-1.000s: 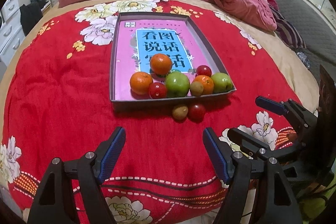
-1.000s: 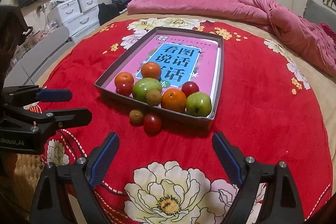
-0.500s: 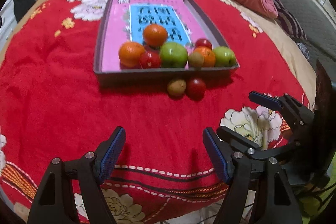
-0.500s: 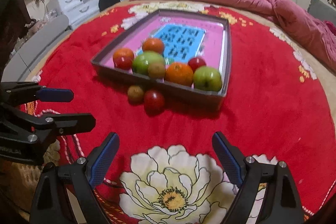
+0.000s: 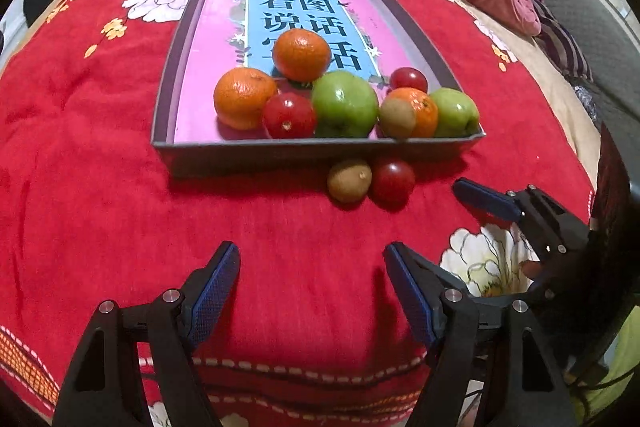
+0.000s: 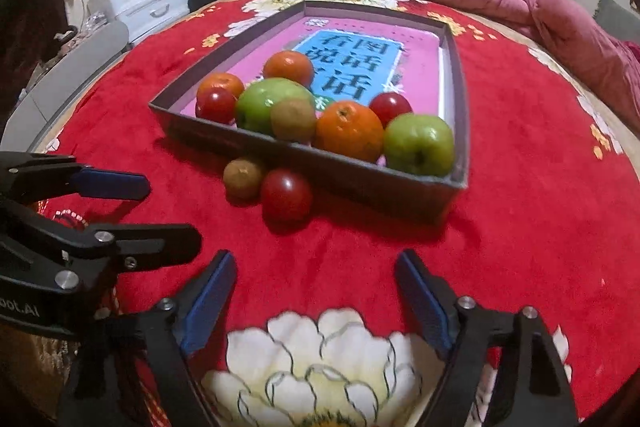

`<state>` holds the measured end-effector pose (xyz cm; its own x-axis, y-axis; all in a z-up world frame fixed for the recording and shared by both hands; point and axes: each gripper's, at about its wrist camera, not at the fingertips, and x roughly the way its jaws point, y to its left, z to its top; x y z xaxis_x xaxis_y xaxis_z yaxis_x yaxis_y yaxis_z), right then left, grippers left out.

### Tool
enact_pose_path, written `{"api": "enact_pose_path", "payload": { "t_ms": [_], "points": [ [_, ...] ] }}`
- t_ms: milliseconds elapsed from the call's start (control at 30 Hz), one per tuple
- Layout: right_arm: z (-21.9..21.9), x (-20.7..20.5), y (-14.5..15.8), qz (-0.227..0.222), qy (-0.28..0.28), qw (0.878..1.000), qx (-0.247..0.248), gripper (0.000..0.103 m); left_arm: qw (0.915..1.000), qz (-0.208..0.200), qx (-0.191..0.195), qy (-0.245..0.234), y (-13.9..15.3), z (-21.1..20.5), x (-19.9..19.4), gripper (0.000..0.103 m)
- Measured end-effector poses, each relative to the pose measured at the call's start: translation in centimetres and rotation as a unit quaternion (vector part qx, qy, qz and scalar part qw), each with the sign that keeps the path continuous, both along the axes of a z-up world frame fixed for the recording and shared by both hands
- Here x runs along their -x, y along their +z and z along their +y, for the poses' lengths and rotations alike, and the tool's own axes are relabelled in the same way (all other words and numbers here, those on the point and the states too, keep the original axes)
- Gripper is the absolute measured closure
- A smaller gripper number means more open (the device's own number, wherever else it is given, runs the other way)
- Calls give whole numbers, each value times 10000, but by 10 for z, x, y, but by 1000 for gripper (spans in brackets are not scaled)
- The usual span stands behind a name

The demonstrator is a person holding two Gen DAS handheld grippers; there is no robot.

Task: Organize fruits
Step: 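Move both open tools down toward the brown kiwi and red cherry tomato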

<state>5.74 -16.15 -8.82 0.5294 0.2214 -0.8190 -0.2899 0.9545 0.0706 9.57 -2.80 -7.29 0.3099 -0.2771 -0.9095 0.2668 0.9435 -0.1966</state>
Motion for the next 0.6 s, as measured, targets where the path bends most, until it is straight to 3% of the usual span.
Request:
{"api": "enact_pose_path", "payload": {
  "t_ms": [233,600],
  "points": [
    [1,-16,-2,-65,-71,9998,-159,50,10000,9,97,8,-1,-2,-14,26],
    [8,-22,-5,-186,173,9994,-233,54,9993,92,370,-1,-6,-6,-27,41]
  ]
}}
